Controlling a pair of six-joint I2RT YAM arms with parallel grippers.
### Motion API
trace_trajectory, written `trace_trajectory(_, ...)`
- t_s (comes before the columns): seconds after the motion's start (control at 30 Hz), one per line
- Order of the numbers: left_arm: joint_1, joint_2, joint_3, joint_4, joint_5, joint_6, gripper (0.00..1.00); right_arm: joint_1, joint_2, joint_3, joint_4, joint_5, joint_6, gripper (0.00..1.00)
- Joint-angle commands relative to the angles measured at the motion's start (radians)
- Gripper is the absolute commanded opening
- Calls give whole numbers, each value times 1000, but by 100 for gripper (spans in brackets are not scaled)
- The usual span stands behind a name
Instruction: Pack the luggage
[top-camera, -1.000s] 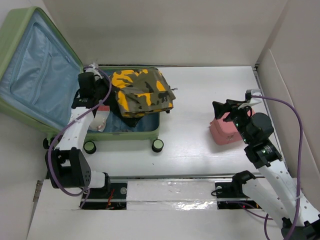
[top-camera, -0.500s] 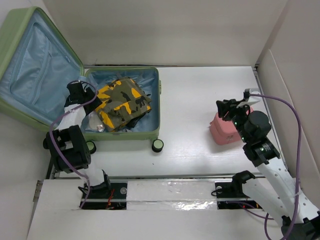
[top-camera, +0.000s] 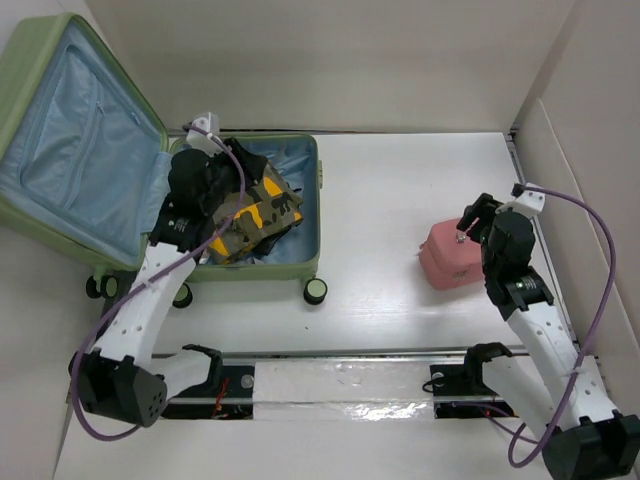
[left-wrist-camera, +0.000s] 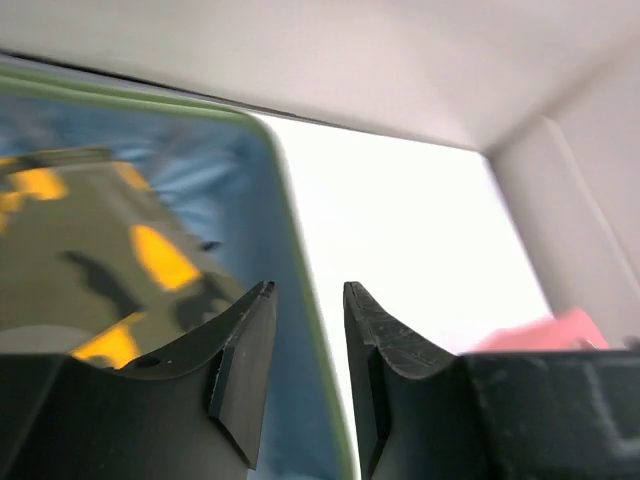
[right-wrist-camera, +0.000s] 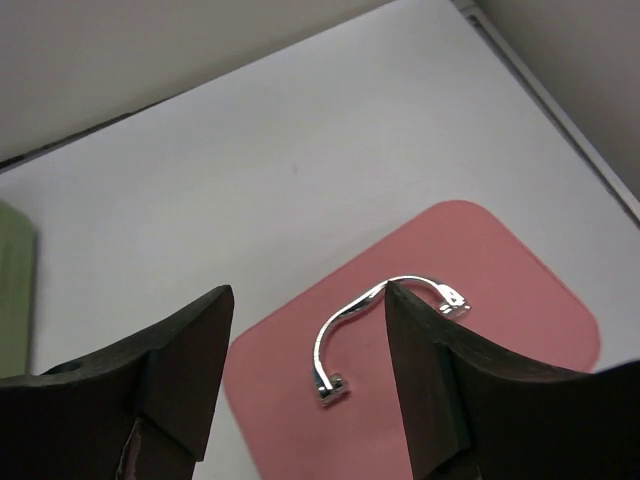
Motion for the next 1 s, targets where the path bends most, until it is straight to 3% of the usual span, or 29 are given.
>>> trace_trajectory(0.0, -40, -57, -73, 37, 66, -19, 29, -70, 52, -17, 1, -13, 37, 68)
trace_trajectory(0.13, -40, -190, -172, 48, 113, 4, 31, -80, 176, 11, 3, -68, 59, 57)
trace_trajectory(0.33, -40, -305, -270, 88, 197, -5, 36, -80, 296, 41, 44, -91, 65, 55)
trace_trajectory(0.43, -40, -330, -259, 87, 224, -11, 37, -80, 356, 87, -23, -70, 66, 53)
trace_trajectory(0.67, -40, -448, -272, 93, 185, -11, 39, 1, 458, 124, -34, -88, 20, 22)
trace_trajectory(0.83, -40, -490, -284, 96, 168, -16, 40, 104, 505, 172, -156, 22, 2, 0)
trace_trajectory(0.97, -40, -487, -284, 105, 186, -27, 40, 155, 376, 124, -109, 3, -52, 0)
